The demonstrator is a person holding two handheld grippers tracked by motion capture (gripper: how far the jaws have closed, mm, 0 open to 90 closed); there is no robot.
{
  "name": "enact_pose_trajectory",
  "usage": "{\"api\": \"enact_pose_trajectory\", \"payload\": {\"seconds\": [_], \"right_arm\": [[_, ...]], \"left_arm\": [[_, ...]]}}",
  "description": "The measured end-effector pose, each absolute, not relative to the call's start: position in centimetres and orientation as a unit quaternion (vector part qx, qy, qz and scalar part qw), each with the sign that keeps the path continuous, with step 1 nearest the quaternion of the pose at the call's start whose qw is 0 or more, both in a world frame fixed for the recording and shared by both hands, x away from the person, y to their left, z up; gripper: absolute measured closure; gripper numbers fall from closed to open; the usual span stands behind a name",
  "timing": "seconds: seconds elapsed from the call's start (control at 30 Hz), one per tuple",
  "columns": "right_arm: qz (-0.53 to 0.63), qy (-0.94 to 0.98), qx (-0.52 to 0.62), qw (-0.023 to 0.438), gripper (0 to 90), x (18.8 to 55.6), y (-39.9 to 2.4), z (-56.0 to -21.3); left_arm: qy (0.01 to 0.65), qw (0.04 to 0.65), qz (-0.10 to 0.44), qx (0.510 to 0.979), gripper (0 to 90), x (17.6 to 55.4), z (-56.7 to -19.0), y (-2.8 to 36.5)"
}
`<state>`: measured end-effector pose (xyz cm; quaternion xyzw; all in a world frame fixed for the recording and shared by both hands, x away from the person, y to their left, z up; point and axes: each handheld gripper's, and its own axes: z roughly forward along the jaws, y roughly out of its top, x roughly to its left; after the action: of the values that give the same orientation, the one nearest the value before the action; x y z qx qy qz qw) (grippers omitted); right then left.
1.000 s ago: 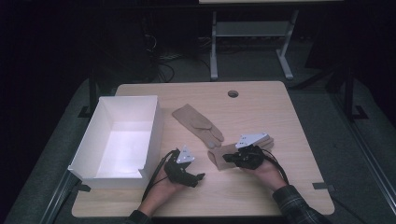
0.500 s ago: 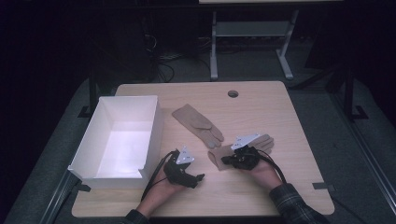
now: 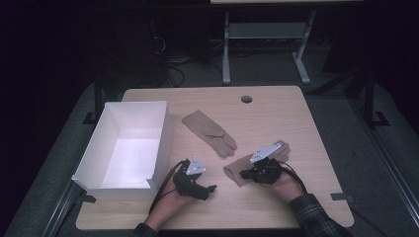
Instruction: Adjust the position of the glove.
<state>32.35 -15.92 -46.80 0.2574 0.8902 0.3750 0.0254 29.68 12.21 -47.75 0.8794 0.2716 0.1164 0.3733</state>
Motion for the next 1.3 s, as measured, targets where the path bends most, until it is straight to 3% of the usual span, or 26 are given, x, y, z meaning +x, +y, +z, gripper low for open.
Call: {"api": "enact_pose_trajectory", "payload": {"seconds": [1.3], "right_arm": [[0.348,0.884,0.311,0.028,89.8,28.6,-24.0,-46.3]], "left_arm": [[0.275,0.371,0.116,0.879,12.8,29.6,-47.7,12.2]]}}
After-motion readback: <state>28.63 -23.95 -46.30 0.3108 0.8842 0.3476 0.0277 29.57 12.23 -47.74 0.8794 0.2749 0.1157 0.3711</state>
